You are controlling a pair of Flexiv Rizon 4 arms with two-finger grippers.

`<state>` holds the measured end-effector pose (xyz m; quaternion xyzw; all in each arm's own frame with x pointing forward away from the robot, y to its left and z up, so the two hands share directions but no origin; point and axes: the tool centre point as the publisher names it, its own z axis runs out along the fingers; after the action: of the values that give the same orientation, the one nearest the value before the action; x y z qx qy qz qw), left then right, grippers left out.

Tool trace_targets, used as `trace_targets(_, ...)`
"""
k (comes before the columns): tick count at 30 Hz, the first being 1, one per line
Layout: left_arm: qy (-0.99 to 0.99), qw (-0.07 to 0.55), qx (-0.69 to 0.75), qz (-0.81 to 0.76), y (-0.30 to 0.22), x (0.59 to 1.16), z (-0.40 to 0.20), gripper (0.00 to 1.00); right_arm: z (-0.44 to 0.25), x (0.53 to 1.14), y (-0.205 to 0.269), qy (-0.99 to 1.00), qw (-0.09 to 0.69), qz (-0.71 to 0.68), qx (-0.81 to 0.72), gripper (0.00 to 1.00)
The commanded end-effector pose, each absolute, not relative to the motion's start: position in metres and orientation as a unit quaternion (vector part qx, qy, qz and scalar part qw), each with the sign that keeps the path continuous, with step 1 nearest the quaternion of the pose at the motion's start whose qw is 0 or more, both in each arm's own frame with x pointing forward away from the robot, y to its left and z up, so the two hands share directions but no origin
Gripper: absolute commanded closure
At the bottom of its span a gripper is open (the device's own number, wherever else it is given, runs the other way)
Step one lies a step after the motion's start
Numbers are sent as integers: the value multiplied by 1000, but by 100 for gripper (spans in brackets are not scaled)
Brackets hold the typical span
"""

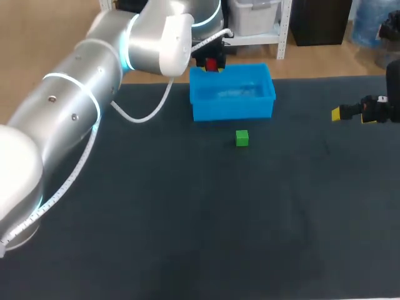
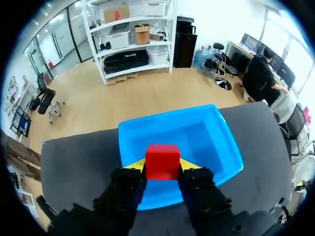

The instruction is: Use the left arm to pick the red cube and place it into the blue plastic box first, then use the right arm to grasp the green cube and put it into the same blue plastic box after the first action is fully finished.

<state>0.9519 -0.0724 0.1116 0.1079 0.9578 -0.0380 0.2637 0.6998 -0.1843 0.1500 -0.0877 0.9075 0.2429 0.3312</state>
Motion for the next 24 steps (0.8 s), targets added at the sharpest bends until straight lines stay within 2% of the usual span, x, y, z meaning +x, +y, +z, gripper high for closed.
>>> trace_targets(1,985,129,110,-21,-78,968,105,100,150,700,-185,908,331,243,-88,0)
trace_targets(13,987,116,112,-15,-80,967,91,100,150,700,-185,908,331,243,-88,0)
trace_targets(14,987,115,111,-12,-80,967,90,69,150,700,-185,908,331,243,-88,0)
trace_targets(15,987,115,110,-9,-80,967,90,13,150,700,-185,908,331,243,-88,0)
trace_targets(16,987,115,110,-9,-79,967,89,0,150,700,-185,908,331,243,-88,0)
trace_targets(24,987,116,107,-5,-76,967,88,0,150,700,-185,908,331,243,-88,0)
